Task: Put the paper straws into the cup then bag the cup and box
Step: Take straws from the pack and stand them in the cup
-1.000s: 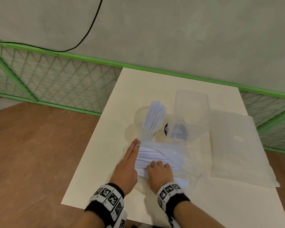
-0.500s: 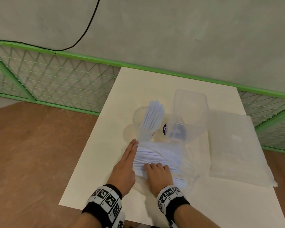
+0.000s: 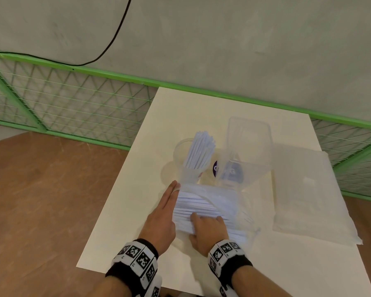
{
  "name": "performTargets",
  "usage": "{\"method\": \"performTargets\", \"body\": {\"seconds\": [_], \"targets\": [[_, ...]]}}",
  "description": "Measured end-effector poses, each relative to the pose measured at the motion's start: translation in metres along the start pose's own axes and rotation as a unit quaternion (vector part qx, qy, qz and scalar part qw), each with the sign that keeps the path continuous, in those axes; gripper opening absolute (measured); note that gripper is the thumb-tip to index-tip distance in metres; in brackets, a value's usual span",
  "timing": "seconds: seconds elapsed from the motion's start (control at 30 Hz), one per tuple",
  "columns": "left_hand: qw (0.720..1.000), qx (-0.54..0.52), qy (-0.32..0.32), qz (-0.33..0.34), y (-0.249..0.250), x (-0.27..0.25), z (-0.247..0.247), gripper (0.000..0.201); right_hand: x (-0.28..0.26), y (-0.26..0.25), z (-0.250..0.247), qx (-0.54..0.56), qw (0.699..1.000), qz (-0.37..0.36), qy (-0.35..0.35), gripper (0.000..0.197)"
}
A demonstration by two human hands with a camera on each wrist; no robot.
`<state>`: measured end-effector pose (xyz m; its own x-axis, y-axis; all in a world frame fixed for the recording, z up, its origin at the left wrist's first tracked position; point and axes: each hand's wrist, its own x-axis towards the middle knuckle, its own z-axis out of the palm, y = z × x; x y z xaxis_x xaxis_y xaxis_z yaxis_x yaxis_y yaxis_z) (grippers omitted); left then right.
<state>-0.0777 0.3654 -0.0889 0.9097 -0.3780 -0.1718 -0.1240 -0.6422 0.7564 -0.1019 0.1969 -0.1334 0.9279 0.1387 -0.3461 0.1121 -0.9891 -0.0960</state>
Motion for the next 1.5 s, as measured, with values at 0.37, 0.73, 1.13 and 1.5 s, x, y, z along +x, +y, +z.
{"method": "performTargets", "body": {"seconds": [0.37, 0.73, 1.13, 1.5], "targets": [[1.000, -0.004, 0.018, 0.007, -0.001, 0.002, 0.001, 0.099, -0.042, 0.006, -0.052, 0.553, 0.812, 0.085, 0.166, 0.017], [1.000, 0.008, 0.013, 0.021, -0.002, 0.003, 0.003, 0.099, -0.043, 0.034, -0.047, 0.463, 0.864, 0.161, 0.116, 0.045], [1.000, 0.004, 0.001, 0.008, -0.004, 0.004, 0.006, 0.101, -0.018, 0.031, -0.223, 0.535, 0.804, 0.069, 0.248, 0.012], [1.000, -0.014, 0.006, 0.005, -0.001, -0.001, 0.002, 0.096, 0.084, 0.016, -0.220, 0.390, 0.898, 0.061, 0.194, 0.060]]}}
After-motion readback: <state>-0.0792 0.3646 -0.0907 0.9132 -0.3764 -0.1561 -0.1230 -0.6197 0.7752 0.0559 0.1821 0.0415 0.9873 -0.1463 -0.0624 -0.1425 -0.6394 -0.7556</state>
